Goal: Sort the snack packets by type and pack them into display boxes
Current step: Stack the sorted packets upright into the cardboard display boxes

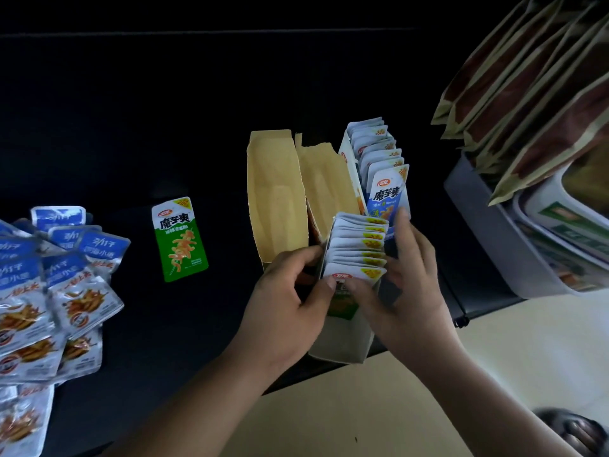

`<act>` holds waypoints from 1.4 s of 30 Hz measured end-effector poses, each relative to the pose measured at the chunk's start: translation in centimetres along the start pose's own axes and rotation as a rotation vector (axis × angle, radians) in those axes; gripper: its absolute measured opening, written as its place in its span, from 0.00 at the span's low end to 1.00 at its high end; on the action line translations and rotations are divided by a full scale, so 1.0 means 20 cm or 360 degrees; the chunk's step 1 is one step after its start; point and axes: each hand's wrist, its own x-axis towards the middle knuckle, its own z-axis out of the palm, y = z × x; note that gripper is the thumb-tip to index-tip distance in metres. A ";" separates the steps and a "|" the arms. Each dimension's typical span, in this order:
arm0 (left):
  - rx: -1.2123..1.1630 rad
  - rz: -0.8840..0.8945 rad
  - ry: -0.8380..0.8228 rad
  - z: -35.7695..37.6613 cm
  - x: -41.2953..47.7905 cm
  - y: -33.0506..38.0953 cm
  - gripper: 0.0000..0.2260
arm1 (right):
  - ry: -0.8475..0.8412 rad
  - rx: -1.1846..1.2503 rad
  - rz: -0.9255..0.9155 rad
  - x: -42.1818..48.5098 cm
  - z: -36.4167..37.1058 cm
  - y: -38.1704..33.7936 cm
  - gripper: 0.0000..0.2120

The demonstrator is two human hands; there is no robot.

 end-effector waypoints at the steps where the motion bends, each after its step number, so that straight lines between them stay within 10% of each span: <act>1: 0.0011 0.0001 0.0014 0.00 0.01 -0.01 0.17 | -0.0036 0.0185 0.0128 0.01 0.01 0.00 0.47; 11: 0.0023 -0.0005 0.0074 0.00 0.05 -0.02 0.14 | 0.0042 0.0300 0.0362 0.02 0.01 -0.07 0.29; 17: 0.0423 -0.0014 0.0350 -0.30 0.01 -0.17 0.17 | 0.0390 -0.0301 -0.0272 0.04 0.01 -0.32 0.21; 20: 0.1195 -0.0208 0.0219 -0.50 0.11 -0.32 0.29 | 0.0224 -0.0070 -0.0408 0.04 0.16 -0.47 0.08; 24: 0.1506 -0.0457 -0.0237 -0.58 0.08 -0.43 0.33 | -0.0421 0.0569 0.0333 0.01 0.34 -0.60 0.02; 30: 0.1493 0.0071 0.0246 -0.55 -0.24 -0.50 0.20 | -0.0508 0.0553 0.0577 -0.02 0.45 -0.58 0.05; 37: 0.0975 -0.0629 0.0279 -0.60 -0.14 -0.50 0.38 | -0.0504 0.0572 0.0774 -0.07 0.45 -0.60 0.07; 42: 0.0501 -0.0877 0.0189 -0.59 -0.16 -0.43 0.08 | -0.0483 0.0526 0.0753 -0.07 0.41 -0.61 0.06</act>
